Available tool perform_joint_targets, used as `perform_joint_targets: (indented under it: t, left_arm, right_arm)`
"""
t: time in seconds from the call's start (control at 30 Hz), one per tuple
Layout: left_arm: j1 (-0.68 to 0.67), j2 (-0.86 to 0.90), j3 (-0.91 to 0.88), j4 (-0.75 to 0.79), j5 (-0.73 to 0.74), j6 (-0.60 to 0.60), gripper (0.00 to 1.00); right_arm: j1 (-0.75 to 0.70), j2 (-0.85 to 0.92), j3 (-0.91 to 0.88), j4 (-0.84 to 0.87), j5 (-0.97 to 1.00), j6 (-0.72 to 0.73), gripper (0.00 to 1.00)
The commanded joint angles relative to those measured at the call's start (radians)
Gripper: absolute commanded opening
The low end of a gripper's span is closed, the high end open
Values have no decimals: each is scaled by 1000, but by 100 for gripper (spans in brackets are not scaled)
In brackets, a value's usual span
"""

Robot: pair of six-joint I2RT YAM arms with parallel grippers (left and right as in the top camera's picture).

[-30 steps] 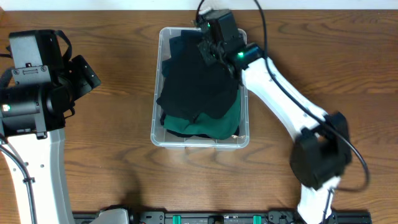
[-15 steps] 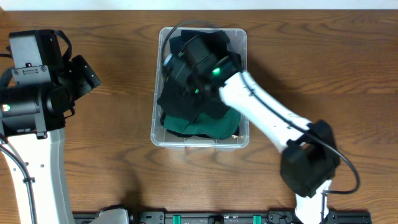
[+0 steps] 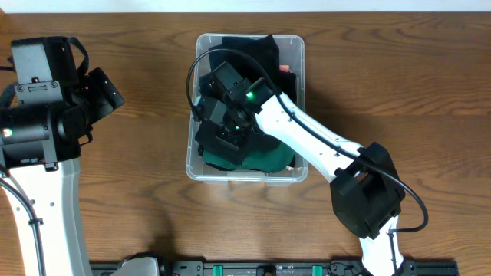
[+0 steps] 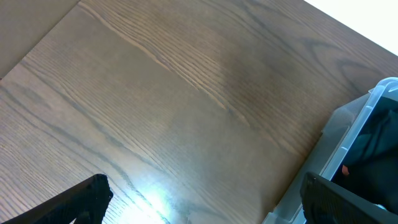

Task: Pack container
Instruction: 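Tuck and smooth the black garment inside the container with the right gripper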

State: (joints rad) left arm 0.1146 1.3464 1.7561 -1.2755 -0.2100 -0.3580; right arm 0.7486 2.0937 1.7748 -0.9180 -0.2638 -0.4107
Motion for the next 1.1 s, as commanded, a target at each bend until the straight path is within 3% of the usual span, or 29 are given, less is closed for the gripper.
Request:
perform_joint_targets:
  t: [0.0, 0.27, 0.53, 0.83, 1.07]
  left_arm:
    - [5, 5, 4, 0, -12, 17, 98]
    - [5, 5, 4, 0, -12, 17, 98]
    - [5, 5, 4, 0, -12, 17, 98]
    - [5, 5, 4, 0, -12, 17, 98]
    - [5, 5, 4, 0, -11, 17, 98]
  right_arm:
    - [-25, -70, 58, 16, 31, -16, 1]
    - [-116, -183, 92, 248, 211, 74, 1]
    - [-240, -71, 87, 400, 237, 215, 1]
    - [-248, 132, 87, 400, 230, 261, 1]
    - [-222, 102, 89, 340, 230, 261, 1]
